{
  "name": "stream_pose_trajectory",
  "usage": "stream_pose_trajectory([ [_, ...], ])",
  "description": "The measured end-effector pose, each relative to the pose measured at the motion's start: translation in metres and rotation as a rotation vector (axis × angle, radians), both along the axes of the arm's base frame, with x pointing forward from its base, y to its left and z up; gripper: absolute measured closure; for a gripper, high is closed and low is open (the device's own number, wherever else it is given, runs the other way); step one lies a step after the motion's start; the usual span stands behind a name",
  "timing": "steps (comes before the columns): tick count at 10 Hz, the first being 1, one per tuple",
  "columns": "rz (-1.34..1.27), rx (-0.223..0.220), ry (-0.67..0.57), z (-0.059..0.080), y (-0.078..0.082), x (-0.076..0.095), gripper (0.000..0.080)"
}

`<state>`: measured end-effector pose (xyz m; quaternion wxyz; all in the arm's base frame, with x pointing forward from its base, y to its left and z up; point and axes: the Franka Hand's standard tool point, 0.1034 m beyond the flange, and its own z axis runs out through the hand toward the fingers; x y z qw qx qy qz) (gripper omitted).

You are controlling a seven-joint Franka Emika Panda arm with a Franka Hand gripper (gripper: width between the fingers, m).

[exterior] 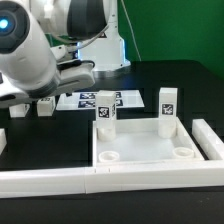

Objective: Assemble square table

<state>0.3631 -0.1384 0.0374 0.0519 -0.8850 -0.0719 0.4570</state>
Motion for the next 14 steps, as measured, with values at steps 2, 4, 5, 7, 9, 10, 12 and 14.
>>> stream_pose_trajectory([
  [2,0.017,0.02,-0.01,-0.003,0.006,0.002,0.015],
  [4,0.018,0.024,-0.01,-0.003,0.008,0.003,0.015],
  [5,0.022,0.028,-0.01,-0.003,0.009,0.003,0.015],
  [7,0.03,0.036,-0.008,-0.004,0.009,0.003,0.015],
  [9,0.022,0.029,0.004,-0.005,0.005,-0.002,0.015],
  [10,0.027,0.028,0.001,-0.006,0.006,-0.001,0.015],
  [12,0.018,0.024,0.011,-0.008,0.001,-0.006,0.015],
  [14,0.029,0.043,-0.001,-0.013,-0.006,-0.009,0.015],
])
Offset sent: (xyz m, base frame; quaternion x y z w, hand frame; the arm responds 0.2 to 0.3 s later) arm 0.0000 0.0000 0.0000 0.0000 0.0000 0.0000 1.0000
